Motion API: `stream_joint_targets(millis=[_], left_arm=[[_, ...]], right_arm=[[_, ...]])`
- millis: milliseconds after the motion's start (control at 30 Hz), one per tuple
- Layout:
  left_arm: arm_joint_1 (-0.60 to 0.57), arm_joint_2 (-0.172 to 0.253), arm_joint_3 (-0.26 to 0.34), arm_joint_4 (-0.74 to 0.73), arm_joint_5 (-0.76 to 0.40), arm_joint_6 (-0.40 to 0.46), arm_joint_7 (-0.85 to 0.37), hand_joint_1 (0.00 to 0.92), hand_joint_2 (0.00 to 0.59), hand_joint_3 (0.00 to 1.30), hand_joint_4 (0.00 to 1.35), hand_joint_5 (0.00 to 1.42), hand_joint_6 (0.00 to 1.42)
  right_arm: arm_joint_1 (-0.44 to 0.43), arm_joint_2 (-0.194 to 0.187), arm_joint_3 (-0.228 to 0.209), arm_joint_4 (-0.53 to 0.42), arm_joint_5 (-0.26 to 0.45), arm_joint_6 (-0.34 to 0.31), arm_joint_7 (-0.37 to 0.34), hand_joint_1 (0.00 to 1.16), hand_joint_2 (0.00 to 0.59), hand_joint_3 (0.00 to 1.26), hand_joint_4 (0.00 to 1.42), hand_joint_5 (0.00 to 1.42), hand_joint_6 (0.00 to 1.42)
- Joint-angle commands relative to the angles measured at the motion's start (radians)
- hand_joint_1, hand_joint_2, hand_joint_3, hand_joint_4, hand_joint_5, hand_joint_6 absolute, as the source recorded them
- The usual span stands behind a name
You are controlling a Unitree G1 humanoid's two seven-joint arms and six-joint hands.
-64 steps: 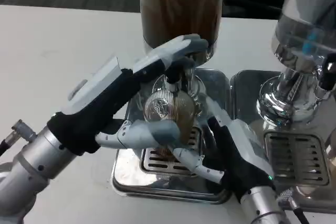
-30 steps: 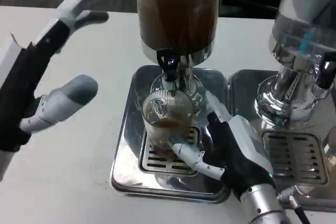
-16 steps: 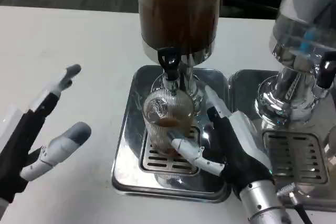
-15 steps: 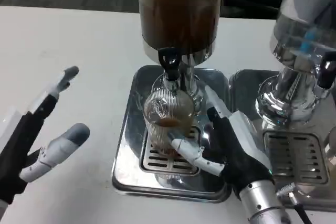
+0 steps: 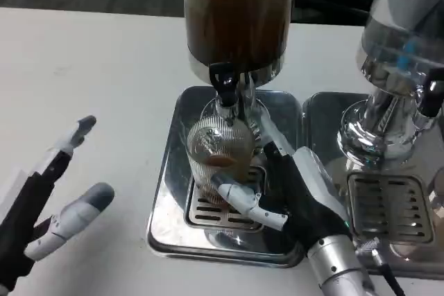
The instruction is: Grasp the cup under the faucet to collect the drink, then remove the cup.
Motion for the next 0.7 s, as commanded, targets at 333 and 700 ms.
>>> stream_joint_targets(millis=[333, 700], left_arm=[[0.001, 0.044, -0.074, 0.12, 0.097, -0.025, 0.055, 0.0, 0.12, 0.03, 0.0, 0.05, 0.0], [-0.018, 0.051, -0.111, 0.174, 0.1, -0.034, 0.079, 0.0, 0.12, 0.03, 0.0, 0.05, 0.0]], right_arm=[[-0.012, -0.013, 0.001, -0.01, 0.002, -0.002, 0.039, 0.48, 0.261, 0.0, 0.0, 0.0, 0.0], [-0.041, -0.01, -0.004, -0.002, 0.016, 0.032, 0.089, 0.54, 0.244, 0.0, 0.0, 0.0, 0.0]])
